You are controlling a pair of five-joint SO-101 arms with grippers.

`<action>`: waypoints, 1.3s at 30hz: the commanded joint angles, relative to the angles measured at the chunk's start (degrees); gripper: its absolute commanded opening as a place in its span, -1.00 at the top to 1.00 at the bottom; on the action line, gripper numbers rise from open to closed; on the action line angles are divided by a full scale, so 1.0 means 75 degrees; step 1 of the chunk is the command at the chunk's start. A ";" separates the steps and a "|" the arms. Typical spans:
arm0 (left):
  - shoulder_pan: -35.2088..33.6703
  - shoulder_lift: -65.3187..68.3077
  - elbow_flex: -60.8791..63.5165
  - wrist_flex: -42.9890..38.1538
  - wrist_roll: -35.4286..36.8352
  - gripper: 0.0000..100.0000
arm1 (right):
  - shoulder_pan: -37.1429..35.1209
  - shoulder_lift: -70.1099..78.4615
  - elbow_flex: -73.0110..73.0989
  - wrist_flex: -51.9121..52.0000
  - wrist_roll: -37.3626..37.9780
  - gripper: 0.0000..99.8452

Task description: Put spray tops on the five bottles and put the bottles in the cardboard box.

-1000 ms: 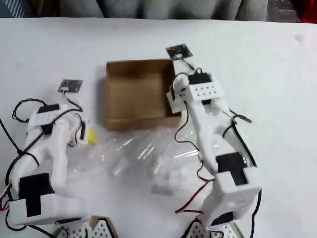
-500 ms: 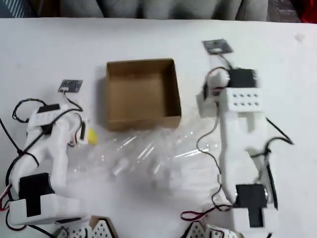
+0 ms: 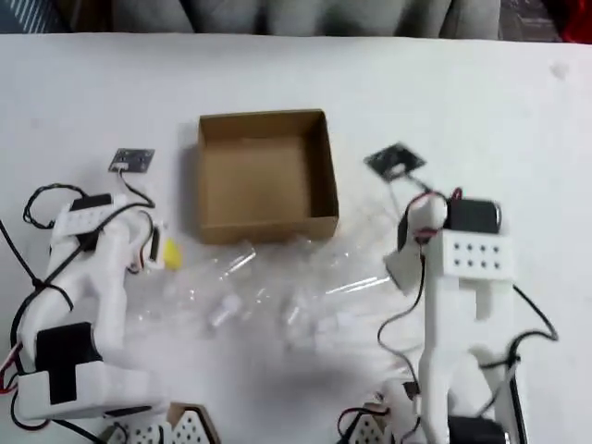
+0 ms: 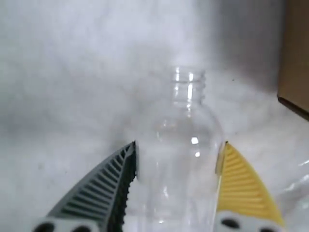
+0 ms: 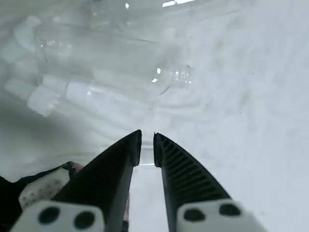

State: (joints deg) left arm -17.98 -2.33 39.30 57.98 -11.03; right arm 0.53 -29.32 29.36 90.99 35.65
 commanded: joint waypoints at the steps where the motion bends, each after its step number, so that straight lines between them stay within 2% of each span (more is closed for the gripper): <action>1: 0.0041 -0.0440 -0.0094 -0.0164 0.0094 0.50 | -0.0076 -0.0955 0.0703 -0.0322 0.1102 0.97; 4: 0.0064 -0.0440 -0.0094 -0.0164 0.0094 0.50 | 0.0111 -0.1260 0.1149 -0.0299 0.1582 0.97; 8: 0.0064 -0.0440 -0.0094 -0.0164 0.0082 0.50 | 0.0967 -0.1366 0.1653 -0.0311 0.2297 0.97; 16: 0.0088 -0.0440 -0.0105 -0.0164 0.0070 0.50 | 0.2561 -0.1377 0.2837 -0.0334 0.2309 0.97; 23: 0.0088 -0.0440 -0.0070 -0.0246 0.0059 0.50 | 0.3253 -0.1401 0.3657 -0.0944 0.2379 0.97; 32: 0.0088 -0.0440 -0.0070 -0.0258 0.0059 0.50 | 0.3897 -0.1436 0.4196 -0.0990 0.2848 0.96; 37: 0.0217 -0.0440 -0.0059 -0.0258 0.0047 0.50 | 0.3862 -0.1436 0.4196 -0.1002 0.2848 0.73; 39: 0.0205 -0.0440 -0.0059 -0.0258 0.0047 0.50 | 0.3862 -0.1436 0.4196 -0.1108 0.2755 0.72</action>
State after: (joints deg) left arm -17.27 -2.33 39.30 57.01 -11.03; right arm 29.27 -38.81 61.10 83.78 56.40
